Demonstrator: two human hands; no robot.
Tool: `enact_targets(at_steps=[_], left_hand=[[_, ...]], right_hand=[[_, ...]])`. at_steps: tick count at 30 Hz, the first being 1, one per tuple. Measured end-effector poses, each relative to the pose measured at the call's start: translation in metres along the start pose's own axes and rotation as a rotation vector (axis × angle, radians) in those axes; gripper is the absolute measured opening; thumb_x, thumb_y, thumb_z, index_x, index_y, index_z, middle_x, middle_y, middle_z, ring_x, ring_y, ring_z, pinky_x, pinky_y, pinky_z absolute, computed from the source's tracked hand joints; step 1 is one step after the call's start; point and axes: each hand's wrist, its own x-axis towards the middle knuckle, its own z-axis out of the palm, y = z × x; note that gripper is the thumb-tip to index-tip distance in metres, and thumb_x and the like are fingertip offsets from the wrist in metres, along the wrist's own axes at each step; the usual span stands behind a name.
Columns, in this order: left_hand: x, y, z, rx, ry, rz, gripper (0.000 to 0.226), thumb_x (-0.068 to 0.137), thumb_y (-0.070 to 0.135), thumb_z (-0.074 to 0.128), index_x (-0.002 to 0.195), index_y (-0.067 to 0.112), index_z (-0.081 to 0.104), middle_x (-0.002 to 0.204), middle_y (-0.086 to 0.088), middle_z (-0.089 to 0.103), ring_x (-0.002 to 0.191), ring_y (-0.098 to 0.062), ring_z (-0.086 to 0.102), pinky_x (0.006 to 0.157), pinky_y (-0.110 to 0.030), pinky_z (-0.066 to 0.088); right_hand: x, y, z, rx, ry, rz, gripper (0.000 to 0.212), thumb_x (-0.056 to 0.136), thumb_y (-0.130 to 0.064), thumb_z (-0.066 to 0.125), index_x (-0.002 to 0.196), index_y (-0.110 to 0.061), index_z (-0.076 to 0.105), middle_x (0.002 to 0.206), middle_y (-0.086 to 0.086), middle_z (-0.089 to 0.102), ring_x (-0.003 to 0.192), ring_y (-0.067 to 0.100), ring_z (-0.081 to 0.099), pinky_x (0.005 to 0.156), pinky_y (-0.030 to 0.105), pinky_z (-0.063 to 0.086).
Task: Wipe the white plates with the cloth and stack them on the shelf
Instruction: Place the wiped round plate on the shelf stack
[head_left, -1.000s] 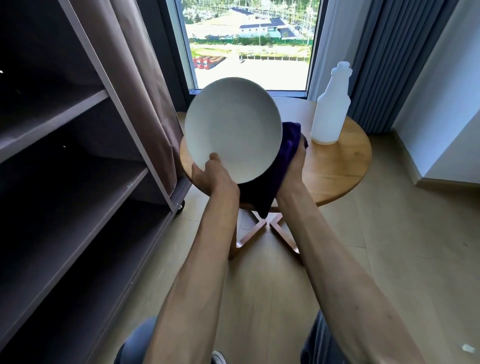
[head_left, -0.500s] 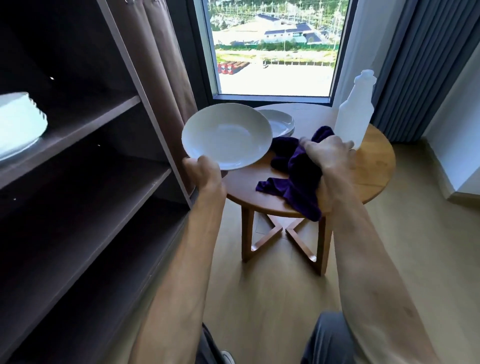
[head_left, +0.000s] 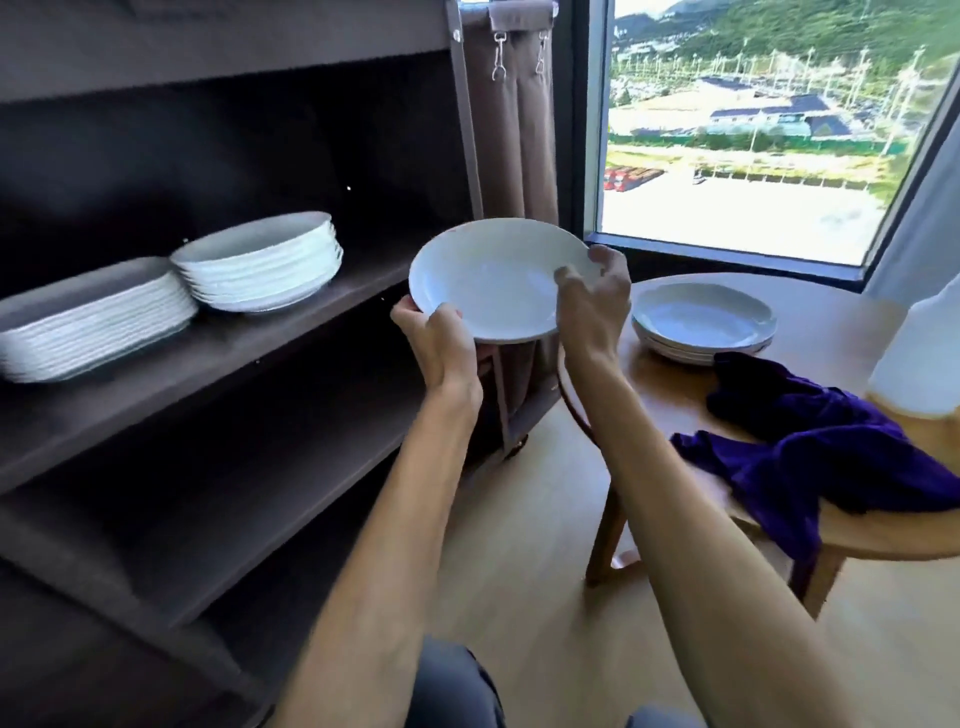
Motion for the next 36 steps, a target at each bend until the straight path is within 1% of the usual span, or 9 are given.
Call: enact_targets(at_steps=[6,9,13,16,21,25,29,35,36], left_hand=[[0.042,0.059,-0.048,0.018,0.114,0.207,0.044,0.095,0.008,0.043,0.137,0.019,0.038,0.128,-0.002,0.054,0.105,-0.017,0.059,0.066,-0.035,0.060],[0.072,0.077,-0.073,0.136,0.130,0.356,0.044,0.094,0.029,0.058,0.136,0.018,0.045,0.123,0.002,0.062,0.108,-0.013,0.064,0.082,-0.035,0.060],[0.110,0.087,-0.110,0.415,0.060,0.567,0.073,0.083,0.061,0.069,0.140,0.022,0.046,0.138,0.003,0.055,0.125,-0.003,0.053,0.103,-0.021,0.044],[0.138,0.090,-0.129,0.563,0.069,0.634,0.091,0.073,0.074,0.073,0.143,0.024,0.043,0.141,0.004,0.048,0.130,-0.007,0.048,0.109,-0.024,0.039],[0.173,0.088,-0.139,0.695,0.179,0.646,0.109,0.066,0.088,0.068,0.144,0.015,0.044,0.143,-0.001,0.049,0.134,-0.016,0.046,0.118,-0.041,0.037],[0.189,0.095,-0.141,0.753,0.243,0.630,0.116,0.067,0.090,0.063,0.147,0.009,0.041,0.150,-0.007,0.045,0.141,-0.021,0.041,0.121,-0.044,0.032],[0.198,0.096,-0.145,0.703,0.304,0.589,0.101,0.067,0.087,0.067,0.136,0.015,0.052,0.136,-0.001,0.056,0.129,-0.017,0.052,0.115,-0.042,0.040],[0.199,0.091,-0.155,0.706,0.353,0.540,0.104,0.063,0.090,0.066,0.135,0.017,0.054,0.135,0.000,0.058,0.128,-0.016,0.054,0.114,-0.042,0.042],[0.199,0.091,-0.156,0.723,0.357,0.538,0.107,0.063,0.092,0.064,0.137,0.015,0.053,0.137,-0.001,0.056,0.130,-0.017,0.052,0.115,-0.042,0.041]], right_hand=[[-0.013,-0.016,0.094,0.394,-0.175,0.065,0.039,0.095,-0.026,0.053,0.130,-0.010,0.060,0.112,0.000,0.065,0.105,0.013,0.061,0.092,0.035,0.054],[-0.014,-0.032,0.136,0.422,-0.219,0.030,0.041,0.096,-0.026,0.048,0.130,-0.010,0.063,0.120,0.004,0.068,0.111,0.016,0.062,0.096,0.036,0.053],[-0.001,-0.050,0.188,0.408,-0.318,0.047,0.043,0.098,-0.031,0.046,0.135,-0.015,0.060,0.127,0.002,0.066,0.119,0.018,0.060,0.104,0.043,0.051],[0.010,-0.051,0.220,0.383,-0.376,0.055,0.040,0.098,-0.034,0.047,0.131,-0.017,0.062,0.123,0.001,0.066,0.115,0.018,0.061,0.104,0.046,0.052],[0.025,-0.041,0.255,0.354,-0.447,0.059,0.042,0.100,-0.032,0.046,0.136,-0.014,0.059,0.128,0.002,0.064,0.118,0.020,0.060,0.104,0.042,0.050],[0.036,-0.032,0.275,0.336,-0.510,0.076,0.033,0.101,-0.027,0.046,0.124,-0.012,0.064,0.113,-0.002,0.068,0.102,0.010,0.062,0.085,0.026,0.048],[0.038,-0.027,0.293,0.332,-0.547,0.096,0.026,0.100,-0.032,0.049,0.108,-0.018,0.069,0.108,0.000,0.071,0.101,0.014,0.064,0.088,0.031,0.050],[0.038,-0.017,0.311,0.353,-0.564,0.134,0.026,0.101,-0.025,0.048,0.100,-0.004,0.063,0.104,0.010,0.071,0.097,0.022,0.066,0.083,0.034,0.052],[0.038,-0.015,0.313,0.355,-0.566,0.139,0.028,0.101,-0.026,0.048,0.099,-0.002,0.062,0.095,0.011,0.072,0.116,0.026,0.050,0.079,0.036,0.051]])
